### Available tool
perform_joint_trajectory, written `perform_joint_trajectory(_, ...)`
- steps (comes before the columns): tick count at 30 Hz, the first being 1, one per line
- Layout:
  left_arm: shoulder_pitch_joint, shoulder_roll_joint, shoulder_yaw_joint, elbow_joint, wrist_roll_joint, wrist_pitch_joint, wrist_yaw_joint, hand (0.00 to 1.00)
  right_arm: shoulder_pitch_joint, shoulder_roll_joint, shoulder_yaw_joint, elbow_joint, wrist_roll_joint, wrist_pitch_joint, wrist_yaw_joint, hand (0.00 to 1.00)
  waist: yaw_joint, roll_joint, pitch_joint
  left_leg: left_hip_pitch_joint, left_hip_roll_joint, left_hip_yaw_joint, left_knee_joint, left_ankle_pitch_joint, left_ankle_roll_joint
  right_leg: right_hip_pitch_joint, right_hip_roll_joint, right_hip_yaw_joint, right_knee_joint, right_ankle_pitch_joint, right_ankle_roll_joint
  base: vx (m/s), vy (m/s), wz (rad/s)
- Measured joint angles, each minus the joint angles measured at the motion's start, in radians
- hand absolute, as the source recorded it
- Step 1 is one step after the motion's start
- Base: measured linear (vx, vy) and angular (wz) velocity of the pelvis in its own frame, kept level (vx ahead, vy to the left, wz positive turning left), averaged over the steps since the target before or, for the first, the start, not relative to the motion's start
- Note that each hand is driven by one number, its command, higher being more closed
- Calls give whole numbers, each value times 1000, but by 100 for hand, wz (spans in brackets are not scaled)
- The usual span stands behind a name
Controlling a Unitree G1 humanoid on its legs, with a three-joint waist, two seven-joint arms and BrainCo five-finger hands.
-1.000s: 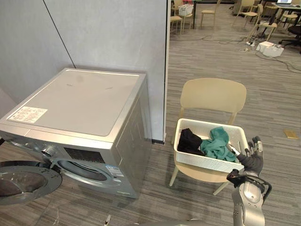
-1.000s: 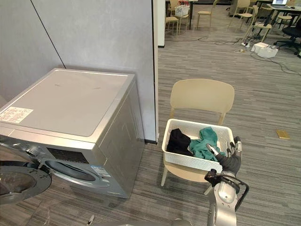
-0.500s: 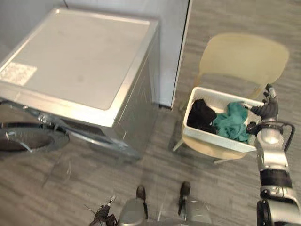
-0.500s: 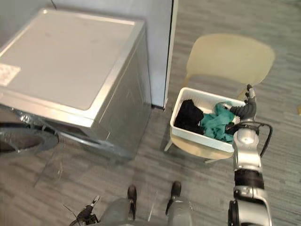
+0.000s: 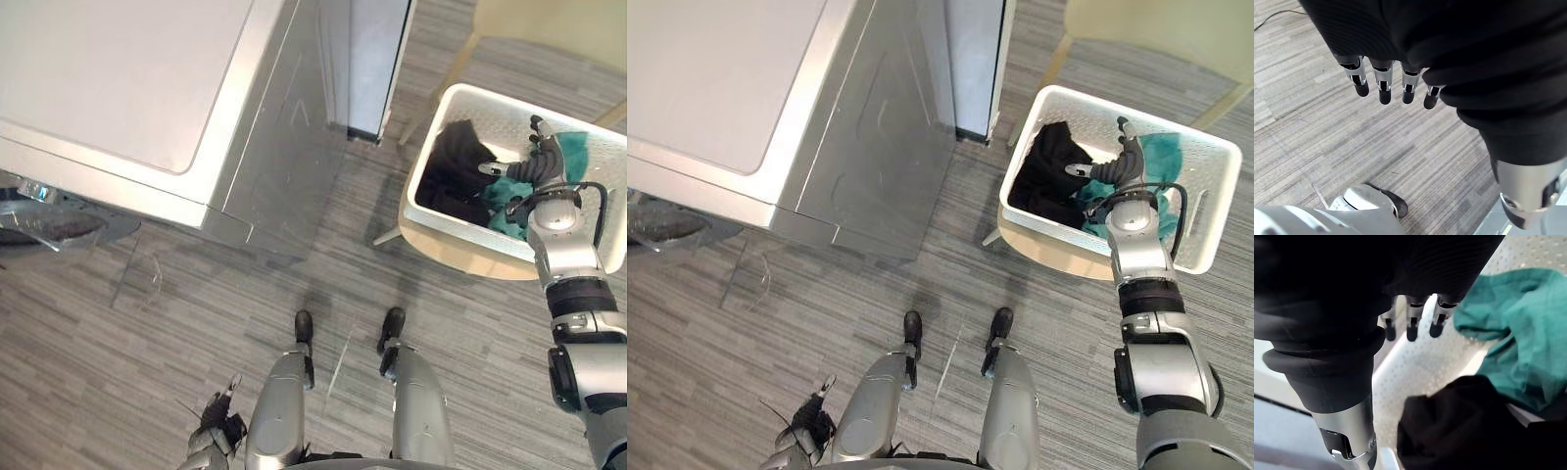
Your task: Pick up the laundry basket with both hands and put the clothes into the washing machine.
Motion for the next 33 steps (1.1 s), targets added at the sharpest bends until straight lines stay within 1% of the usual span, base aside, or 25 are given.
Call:
perform_joint_trajectory(1, -11, -2, -27, -35, -9, -12, -1, 0, -27, -6, 1, 22, 1, 0, 0, 0, -1, 1, 17, -7, -2, -11, 2, 1, -2, -3, -6, -13, 11, -5, 0, -4, -18, 33)
perform_joint_trajectory(2, -17, 0, -55, -66, -21, -22, -2, 0, -44, -17, 9, 37, 8, 0, 0, 0, 0, 0, 21, -25, -5, -22, 8, 2, -3, -17, -11, -18, 22, -12, 0, -14, -8, 31)
perform_joint_trajectory(5, -22, -1, -90, -115, -24, -37, -3, 0, -105, -41, 44, 91, 17, 0, -1, 0, 0, 1, 28, -75, -14, -27, 27, 2, -2, -60, -25, -26, 41, -17, -2, -17, 15, 15)
perform_joint_trajectory(8, -21, -1, -90, -129, -34, -37, -1, 0, -126, -54, 59, 123, 20, 1, -4, 0, 2, 1, 37, -96, -18, -29, 35, 2, -2, -75, -30, -27, 43, -17, -2, -8, 18, 7)
perform_joint_trajectory(10, -21, -1, -90, -135, -51, -39, -1, 0, -157, -95, 88, 148, 20, 2, -5, 0, 4, 1, 38, -134, -23, -31, 40, 5, 3, -113, -38, -29, 53, -17, -2, -8, 12, 10)
perform_joint_trajectory(15, -29, -3, -75, -143, -74, -46, 0, 0, -247, -154, 123, 185, 21, 2, -24, 0, 6, 1, 51, -220, -25, -36, 64, 7, 5, -190, -41, -30, 64, -15, -3, 3, -4, 5)
perform_joint_trajectory(17, -32, -5, -69, -143, -87, -54, 5, 0, -259, -160, 128, 192, 21, 2, -25, 0, 13, 1, 53, -246, -24, -37, 72, 7, 5, -213, -41, -30, 66, -14, -5, 16, -8, -1)
perform_joint_trajectory(19, -32, -13, -53, -142, -102, -59, 17, 0, -262, -171, 152, 222, 21, 1, -26, 0, 27, 1, 53, -282, -22, -39, 84, 6, 5, -244, -40, -29, 69, -13, -5, 39, -24, 1)
perform_joint_trajectory(21, -33, -13, -42, -140, -113, -59, 19, 0, -262, -171, 168, 233, 33, 1, -29, 0, 31, 1, 60, -321, -20, -47, 109, 6, 5, -267, -39, -35, 72, -12, -7, 32, -17, 6)
perform_joint_trajectory(24, -38, -12, -26, -140, -133, -61, 20, 0, -292, -176, 175, 249, 41, -1, -55, 0, 41, 3, 90, -366, -17, -50, 156, 3, 10, -290, -36, -36, 76, -8, -13, 8, -3, 0)
perform_joint_trajectory(25, -38, -15, -22, -139, -137, -61, 20, 0, -295, -190, 177, 249, 41, -4, -66, 0, 52, 3, 92, -391, -16, -52, 175, 1, 13, -307, -36, -36, 80, -7, -14, 0, 0, 0)
perform_joint_trajectory(28, -38, -17, -17, -122, -139, -60, 27, 0, -300, -201, 179, 249, 40, -4, -70, 0, 55, 3, 94, -421, -14, -59, 199, -10, 21, -327, -35, -41, 94, -7, -15, -7, 6, 5)
perform_joint_trajectory(29, -38, -22, -12, -121, -139, -60, 35, 0, -302, -203, 187, 249, 40, -5, -70, 100, 57, 3, 94, -427, -12, -56, 202, -19, 20, -334, -34, -39, 98, -7, -15, 0, 0, 0)
perform_joint_trajectory(33, -50, -21, -10, -98, -141, -60, 38, 0, -294, -203, 193, 248, 38, -21, -70, 100, 64, 3, 94, -443, -9, -52, 210, -20, 21, -345, -32, -38, 99, 4, -17, 0, 0, 0)
